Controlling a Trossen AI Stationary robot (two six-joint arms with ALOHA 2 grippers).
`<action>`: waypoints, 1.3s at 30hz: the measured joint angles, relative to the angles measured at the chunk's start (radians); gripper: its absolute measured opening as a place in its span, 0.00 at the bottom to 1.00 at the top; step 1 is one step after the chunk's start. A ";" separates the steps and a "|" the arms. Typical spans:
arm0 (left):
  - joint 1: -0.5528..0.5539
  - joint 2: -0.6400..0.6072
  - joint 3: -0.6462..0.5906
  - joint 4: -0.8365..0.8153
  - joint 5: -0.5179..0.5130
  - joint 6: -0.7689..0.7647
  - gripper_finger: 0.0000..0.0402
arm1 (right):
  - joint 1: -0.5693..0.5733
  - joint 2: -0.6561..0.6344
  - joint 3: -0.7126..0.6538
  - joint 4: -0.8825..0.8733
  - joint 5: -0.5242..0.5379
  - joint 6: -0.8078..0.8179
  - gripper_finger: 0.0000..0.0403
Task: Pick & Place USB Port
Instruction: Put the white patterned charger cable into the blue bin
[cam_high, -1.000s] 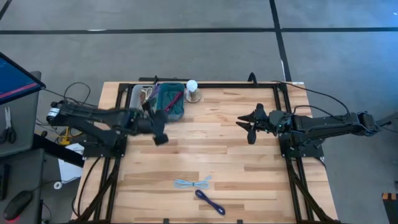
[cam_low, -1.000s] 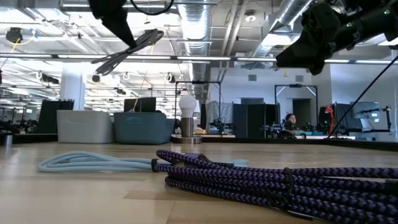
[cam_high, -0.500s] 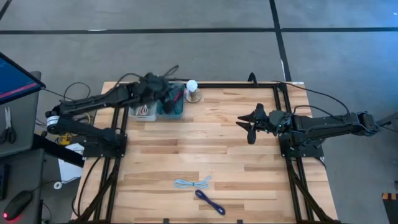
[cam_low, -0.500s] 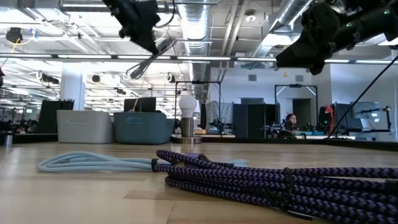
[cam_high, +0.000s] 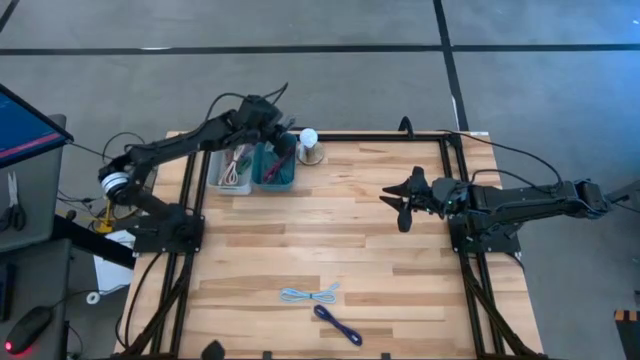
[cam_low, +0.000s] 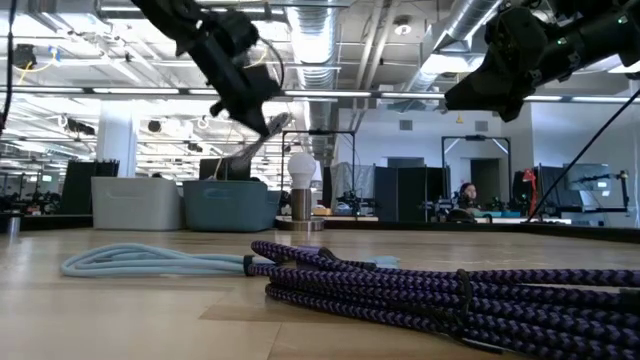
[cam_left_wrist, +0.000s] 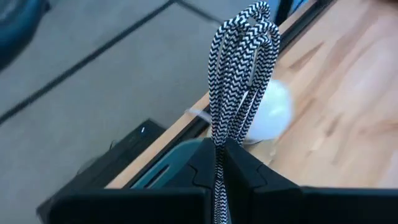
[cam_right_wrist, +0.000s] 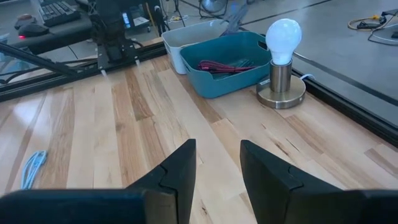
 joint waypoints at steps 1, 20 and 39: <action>0.013 0.017 0.000 -0.002 0.000 -0.008 0.03 | 0.000 0.000 0.000 -0.004 0.000 0.000 0.29; 0.086 0.215 -0.004 -0.036 0.095 -0.153 0.03 | 0.000 0.000 0.000 -0.041 0.001 0.000 0.29; 0.092 0.216 -0.156 0.046 0.042 -0.182 0.13 | 0.000 0.000 0.000 -0.044 0.001 0.000 0.29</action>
